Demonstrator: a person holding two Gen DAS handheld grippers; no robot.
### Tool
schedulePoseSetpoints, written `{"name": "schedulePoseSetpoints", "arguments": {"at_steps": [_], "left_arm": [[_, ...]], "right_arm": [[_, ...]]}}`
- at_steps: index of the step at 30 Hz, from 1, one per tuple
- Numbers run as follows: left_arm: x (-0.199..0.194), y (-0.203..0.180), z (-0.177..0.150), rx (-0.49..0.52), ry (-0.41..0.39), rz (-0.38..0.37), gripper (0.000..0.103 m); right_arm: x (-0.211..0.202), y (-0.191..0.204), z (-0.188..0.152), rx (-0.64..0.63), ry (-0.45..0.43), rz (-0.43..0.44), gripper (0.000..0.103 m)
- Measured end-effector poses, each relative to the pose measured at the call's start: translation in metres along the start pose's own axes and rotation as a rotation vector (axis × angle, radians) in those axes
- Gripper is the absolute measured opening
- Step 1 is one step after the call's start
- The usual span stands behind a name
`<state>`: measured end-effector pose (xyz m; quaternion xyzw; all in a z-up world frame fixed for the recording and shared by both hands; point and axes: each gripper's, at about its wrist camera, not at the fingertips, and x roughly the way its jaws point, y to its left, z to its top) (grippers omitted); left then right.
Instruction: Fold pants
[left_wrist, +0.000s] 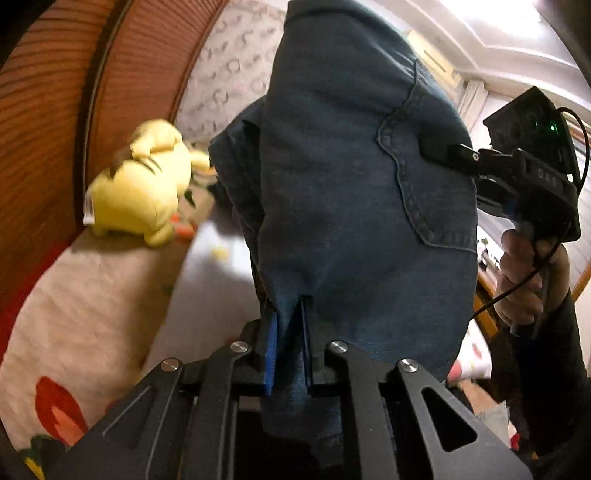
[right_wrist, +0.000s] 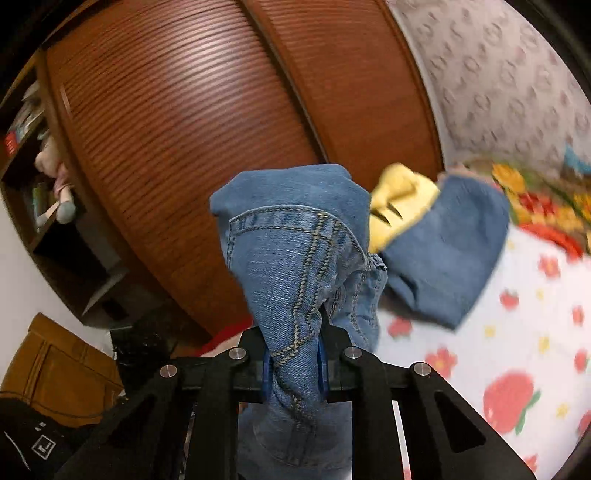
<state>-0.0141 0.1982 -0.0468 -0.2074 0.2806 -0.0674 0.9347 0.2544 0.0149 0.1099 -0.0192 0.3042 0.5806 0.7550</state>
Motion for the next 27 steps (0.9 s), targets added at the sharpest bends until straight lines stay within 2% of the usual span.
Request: {"name": "schedulePoseSetpoints", "arguments": {"at_steps": [3, 9, 13, 16, 18, 20, 21, 23, 25, 27], "left_arm": [[-0.003, 0.002, 0.021, 0.005, -0.042, 0.007, 0.013], [0.012, 0.011, 0.083, 0.035, -0.110, 0.051, 0.013], [0.032, 0.023, 0.125, 0.040, -0.132, 0.076, 0.013], [0.056, 0.033, 0.158, 0.023, -0.134, 0.060, 0.013], [0.079, 0.036, 0.180, 0.028, -0.133, 0.074, 0.013], [0.101, 0.034, 0.192, 0.053, -0.116, 0.078, 0.013], [0.122, 0.035, 0.197, 0.058, -0.083, 0.087, 0.013], [0.150, 0.037, 0.197, 0.055, -0.025, 0.091, 0.013], [0.171, 0.034, 0.186, 0.075, 0.031, 0.099, 0.013], [0.183, 0.032, 0.175, 0.102, 0.065, 0.109, 0.013]], "right_arm": [[-0.003, 0.002, 0.022, -0.029, -0.018, 0.002, 0.019], [0.000, -0.015, 0.066, -0.034, -0.078, 0.022, 0.019], [0.011, -0.055, 0.092, 0.011, -0.126, 0.062, 0.019], [0.029, -0.100, 0.100, 0.046, -0.164, 0.079, 0.019], [0.048, -0.141, 0.102, 0.101, -0.177, 0.084, 0.019], [0.075, -0.190, 0.095, 0.170, -0.151, 0.037, 0.019], [0.089, -0.211, 0.091, 0.192, -0.130, 0.000, 0.020], [0.119, -0.253, 0.079, 0.233, -0.042, -0.129, 0.021], [0.136, -0.273, 0.065, 0.221, 0.013, -0.234, 0.029], [0.136, -0.279, 0.061, 0.221, 0.003, -0.261, 0.040]]}}
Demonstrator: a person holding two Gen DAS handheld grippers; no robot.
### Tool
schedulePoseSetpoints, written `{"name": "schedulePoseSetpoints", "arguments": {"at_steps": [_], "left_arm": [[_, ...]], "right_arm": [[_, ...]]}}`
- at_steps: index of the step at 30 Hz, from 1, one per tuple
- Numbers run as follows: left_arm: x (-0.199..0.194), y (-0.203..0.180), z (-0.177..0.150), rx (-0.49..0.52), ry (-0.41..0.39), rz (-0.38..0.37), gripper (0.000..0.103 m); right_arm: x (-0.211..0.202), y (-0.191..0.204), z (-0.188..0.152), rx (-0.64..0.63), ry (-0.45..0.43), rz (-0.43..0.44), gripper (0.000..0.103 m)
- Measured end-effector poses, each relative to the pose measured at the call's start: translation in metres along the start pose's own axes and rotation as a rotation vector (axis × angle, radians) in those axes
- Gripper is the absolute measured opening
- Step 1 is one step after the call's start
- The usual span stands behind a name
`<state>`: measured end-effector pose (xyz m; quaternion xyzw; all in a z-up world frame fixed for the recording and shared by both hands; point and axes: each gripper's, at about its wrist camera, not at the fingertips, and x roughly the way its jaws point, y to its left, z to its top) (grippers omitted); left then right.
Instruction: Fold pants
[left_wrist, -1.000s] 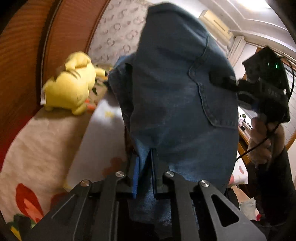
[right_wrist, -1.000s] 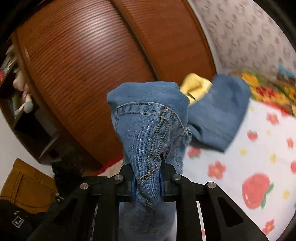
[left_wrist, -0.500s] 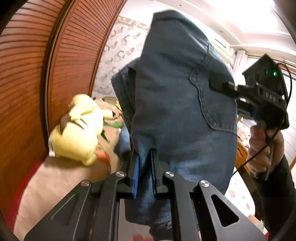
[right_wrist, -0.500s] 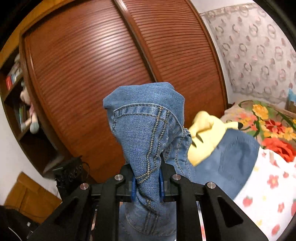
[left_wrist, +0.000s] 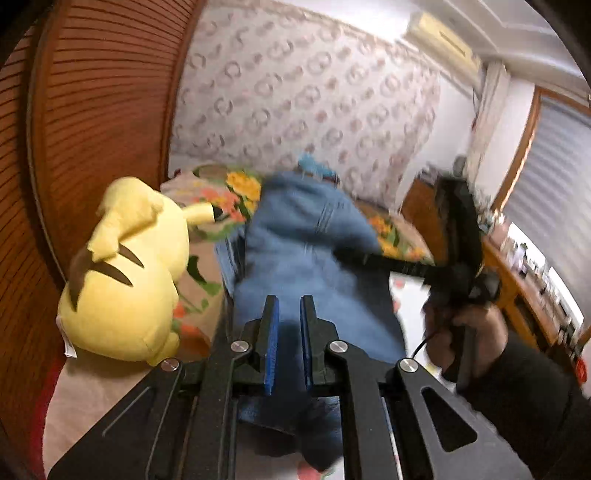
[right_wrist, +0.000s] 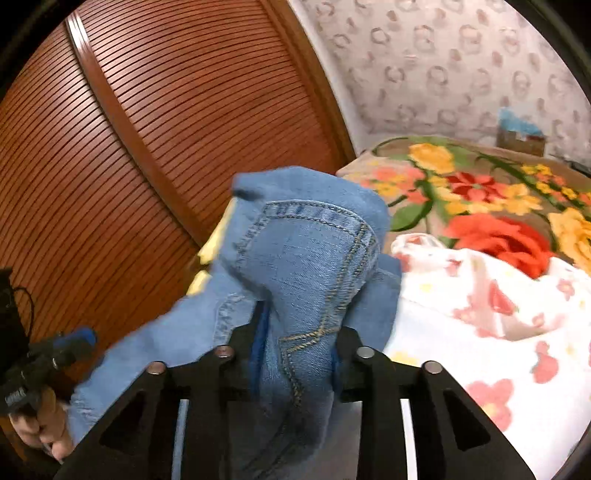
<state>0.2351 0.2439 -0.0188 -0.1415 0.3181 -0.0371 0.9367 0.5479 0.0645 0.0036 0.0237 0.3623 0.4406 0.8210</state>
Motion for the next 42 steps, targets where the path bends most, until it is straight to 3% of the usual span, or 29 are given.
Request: {"name": "schedulePoseSetpoints", "arguments": {"at_steps": [3, 10, 12, 17, 20, 27, 36, 42], "left_arm": [[0.012, -0.003, -0.011, 0.055, 0.029, 0.053, 0.013], [0.019, 0.003, -0.015, 0.072, 0.052, 0.114, 0.013], [0.018, -0.002, -0.017, 0.070, 0.057, 0.122, 0.013], [0.014, -0.008, -0.019, 0.079, 0.045, 0.138, 0.013], [0.011, -0.012, -0.017, 0.089, 0.042, 0.154, 0.013], [-0.026, -0.033, -0.009, 0.118, -0.016, 0.188, 0.013], [-0.076, -0.083, -0.019, 0.175, -0.082, 0.161, 0.013], [-0.099, -0.119, -0.034, 0.219, -0.101, 0.122, 0.023]], "right_arm": [[-0.006, 0.008, 0.002, -0.046, 0.000, -0.065, 0.052], [-0.028, 0.053, 0.004, -0.212, -0.102, -0.241, 0.053], [-0.031, 0.061, -0.002, -0.225, -0.116, -0.231, 0.053], [-0.001, 0.041, -0.007, -0.188, -0.021, -0.289, 0.051], [-0.008, 0.035, -0.010, -0.130, -0.011, -0.282, 0.050], [-0.071, 0.078, -0.029, -0.144, -0.070, -0.265, 0.050], [-0.183, 0.116, -0.108, -0.166, -0.142, -0.292, 0.050], [-0.252, 0.139, -0.160, -0.153, -0.198, -0.335, 0.050]]}}
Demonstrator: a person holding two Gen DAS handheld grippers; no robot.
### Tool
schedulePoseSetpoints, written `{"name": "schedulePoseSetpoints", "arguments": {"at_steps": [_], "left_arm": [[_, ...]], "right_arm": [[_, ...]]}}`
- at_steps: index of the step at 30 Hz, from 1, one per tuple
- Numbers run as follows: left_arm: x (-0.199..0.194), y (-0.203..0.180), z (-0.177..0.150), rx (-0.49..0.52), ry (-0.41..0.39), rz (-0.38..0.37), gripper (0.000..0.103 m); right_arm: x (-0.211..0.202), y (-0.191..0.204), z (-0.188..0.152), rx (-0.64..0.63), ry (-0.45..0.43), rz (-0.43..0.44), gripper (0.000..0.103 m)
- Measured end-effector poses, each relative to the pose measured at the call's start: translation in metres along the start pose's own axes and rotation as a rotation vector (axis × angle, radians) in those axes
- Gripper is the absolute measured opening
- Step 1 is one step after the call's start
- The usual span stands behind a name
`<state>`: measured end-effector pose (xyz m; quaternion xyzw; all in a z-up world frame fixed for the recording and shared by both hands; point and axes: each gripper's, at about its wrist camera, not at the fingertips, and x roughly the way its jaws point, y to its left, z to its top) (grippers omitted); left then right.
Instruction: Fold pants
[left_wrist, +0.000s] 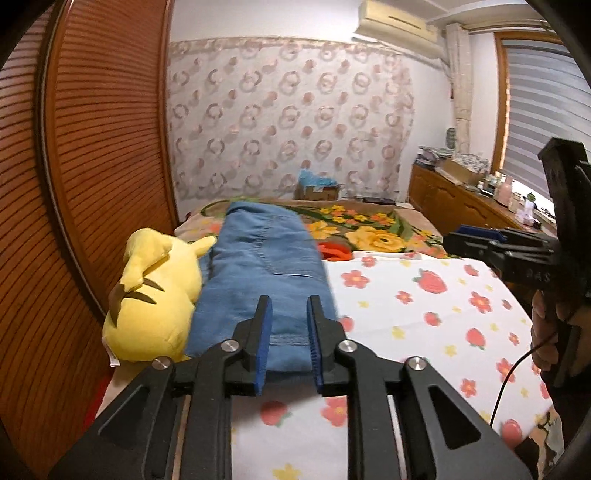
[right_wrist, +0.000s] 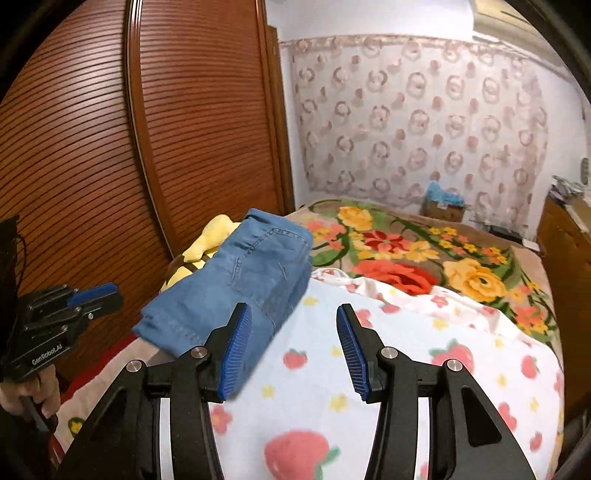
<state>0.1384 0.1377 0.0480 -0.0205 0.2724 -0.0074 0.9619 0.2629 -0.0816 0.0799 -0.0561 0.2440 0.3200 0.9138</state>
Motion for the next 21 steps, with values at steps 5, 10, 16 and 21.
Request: {"name": "schedulePoseSetpoints", "arguments": {"at_steps": [5, 10, 16, 21], "left_arm": [[-0.017, -0.025, -0.006, 0.024, -0.017, -0.039, 0.048], [-0.030, -0.050, -0.014, 0.041, -0.030, -0.081, 0.081], [-0.052, -0.077, -0.020, 0.058, -0.070, -0.114, 0.103], [-0.074, -0.092, -0.018, 0.061, -0.113, -0.125, 0.103]], "right_arm": [[-0.055, 0.006, -0.033, 0.016, -0.026, -0.042, 0.050], [-0.091, 0.010, -0.055, 0.039, -0.041, -0.073, 0.050], [-0.121, 0.017, -0.071, 0.062, -0.063, -0.117, 0.050], [-0.149, 0.026, -0.082, 0.087, -0.088, -0.150, 0.050]]}}
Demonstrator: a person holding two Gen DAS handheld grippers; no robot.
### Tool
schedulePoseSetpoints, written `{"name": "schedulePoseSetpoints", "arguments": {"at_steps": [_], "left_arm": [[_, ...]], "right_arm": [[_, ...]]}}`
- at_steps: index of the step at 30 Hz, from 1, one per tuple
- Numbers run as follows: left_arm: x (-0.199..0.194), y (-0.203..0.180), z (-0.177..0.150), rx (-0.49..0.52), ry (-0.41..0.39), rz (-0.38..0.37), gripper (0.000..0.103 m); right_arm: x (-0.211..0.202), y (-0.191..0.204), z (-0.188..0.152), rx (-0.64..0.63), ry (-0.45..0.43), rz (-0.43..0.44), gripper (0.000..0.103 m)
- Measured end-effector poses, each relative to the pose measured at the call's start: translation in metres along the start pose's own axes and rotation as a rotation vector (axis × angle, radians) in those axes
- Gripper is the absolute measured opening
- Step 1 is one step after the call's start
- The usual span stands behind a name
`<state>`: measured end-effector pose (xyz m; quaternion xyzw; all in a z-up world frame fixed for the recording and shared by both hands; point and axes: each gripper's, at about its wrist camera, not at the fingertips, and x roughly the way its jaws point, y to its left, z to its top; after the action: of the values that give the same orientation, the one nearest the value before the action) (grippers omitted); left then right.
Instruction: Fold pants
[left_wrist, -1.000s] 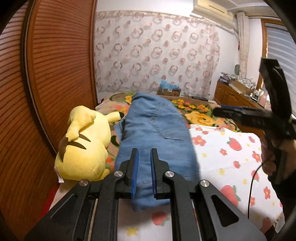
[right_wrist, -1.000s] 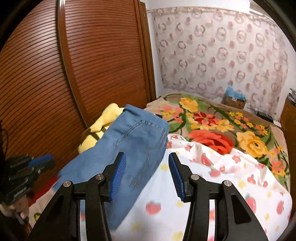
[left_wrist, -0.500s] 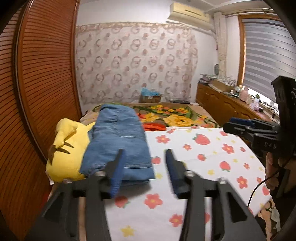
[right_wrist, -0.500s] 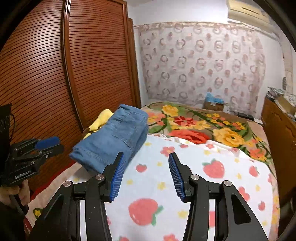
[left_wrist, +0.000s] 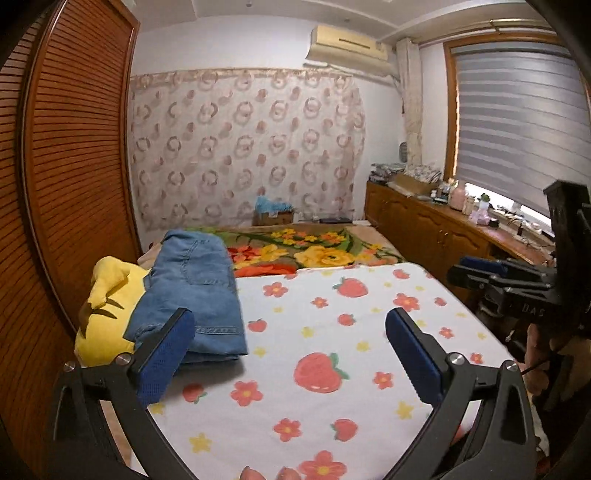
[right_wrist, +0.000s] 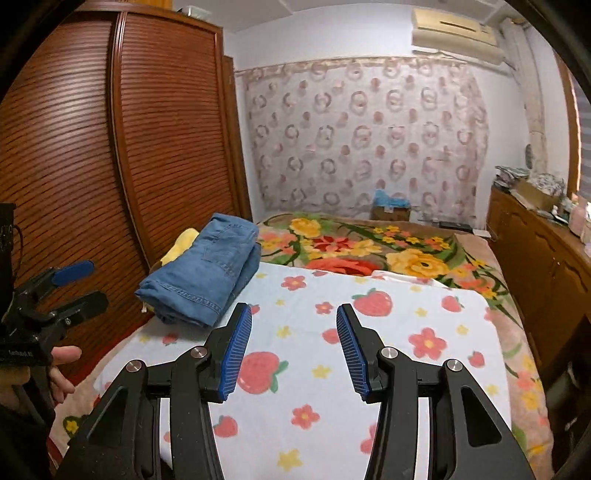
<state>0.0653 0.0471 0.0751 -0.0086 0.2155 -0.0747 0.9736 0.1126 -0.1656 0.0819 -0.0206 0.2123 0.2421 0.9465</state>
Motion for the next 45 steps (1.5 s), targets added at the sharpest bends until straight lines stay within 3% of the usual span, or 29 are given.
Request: {"name": "schedulePoseSetpoints", "arguments": {"at_steps": [6, 13, 17, 45], "left_arm": [[-0.017, -0.018, 0.008, -0.004, -0.019, -0.008, 0.103], [-0.023, -0.031, 0.012, 0.003, -0.004, 0.056, 0.103], [-0.026, -0.036, 0.010, -0.002, -0.014, 0.050, 0.103], [-0.025, -0.040, 0.001, -0.003, -0.010, 0.057, 0.103]], "right_arm": [[-0.038, 0.007, -0.005, 0.003, -0.039, -0.062, 0.060], [-0.069, 0.020, -0.010, 0.017, -0.075, -0.112, 0.061], [-0.078, 0.026, -0.013, 0.022, -0.092, -0.135, 0.061], [-0.078, 0.029, -0.024, 0.037, -0.108, -0.156, 0.061]]}}
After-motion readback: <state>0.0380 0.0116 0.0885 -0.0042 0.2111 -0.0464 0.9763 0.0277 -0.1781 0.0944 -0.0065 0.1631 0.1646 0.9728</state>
